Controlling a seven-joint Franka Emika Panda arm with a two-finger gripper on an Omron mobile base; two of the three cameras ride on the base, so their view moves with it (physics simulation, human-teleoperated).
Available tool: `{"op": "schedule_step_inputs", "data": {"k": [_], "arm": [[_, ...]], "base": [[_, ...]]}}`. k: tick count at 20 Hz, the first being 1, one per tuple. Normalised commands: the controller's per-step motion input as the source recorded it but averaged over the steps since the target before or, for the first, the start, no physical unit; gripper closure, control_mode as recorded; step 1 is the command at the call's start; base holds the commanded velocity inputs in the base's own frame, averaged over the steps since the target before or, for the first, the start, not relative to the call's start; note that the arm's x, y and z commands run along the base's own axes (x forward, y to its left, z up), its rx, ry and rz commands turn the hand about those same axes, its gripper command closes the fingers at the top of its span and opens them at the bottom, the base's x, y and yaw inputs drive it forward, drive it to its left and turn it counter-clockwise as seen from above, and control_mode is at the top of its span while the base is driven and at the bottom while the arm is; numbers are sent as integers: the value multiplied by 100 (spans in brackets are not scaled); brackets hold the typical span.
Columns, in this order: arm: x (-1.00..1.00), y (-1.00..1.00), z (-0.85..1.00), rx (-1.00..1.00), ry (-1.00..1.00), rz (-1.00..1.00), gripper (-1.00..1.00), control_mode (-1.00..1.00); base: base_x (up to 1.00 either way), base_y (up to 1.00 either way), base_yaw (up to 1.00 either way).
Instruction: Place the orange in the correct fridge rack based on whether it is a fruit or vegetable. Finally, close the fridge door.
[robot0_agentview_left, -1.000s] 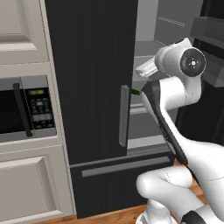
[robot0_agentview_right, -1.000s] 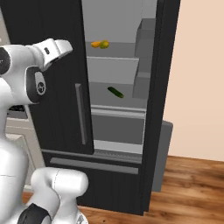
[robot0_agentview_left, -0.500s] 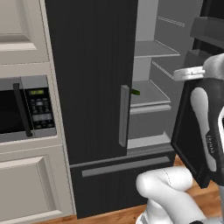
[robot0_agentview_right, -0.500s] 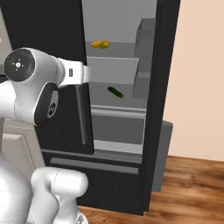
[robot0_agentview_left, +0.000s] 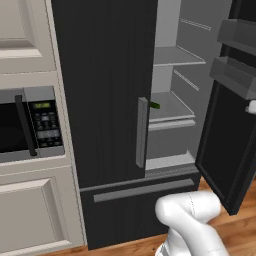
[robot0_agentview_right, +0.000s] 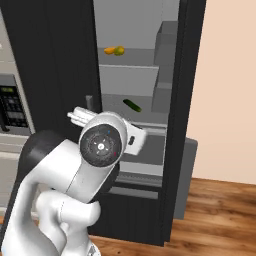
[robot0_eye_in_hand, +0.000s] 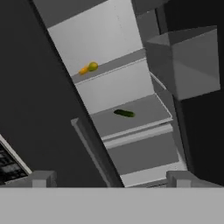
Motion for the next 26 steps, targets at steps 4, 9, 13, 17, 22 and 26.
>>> {"op": "schedule_step_inputs", "data": {"k": [4, 9, 13, 17, 22, 26], "arm": [[-10, -90, -23, 15, 2, -14, -100, -100], [-1, -99, 0, 19, 1, -14, -100, -100], [0, -100, -30, 31, 0, -13, -100, -100], [10, -100, -39, 38, 2, -9, -100, -100], [39, -97, -27, 38, 7, -1, -100, -100], [57, -72, -18, 31, 10, 0, -100, -100]], "base": [[0, 0, 0], [0, 0, 0], [0, 0, 0], [0, 0, 0], [0, 0, 0], [0, 0, 0]]}}
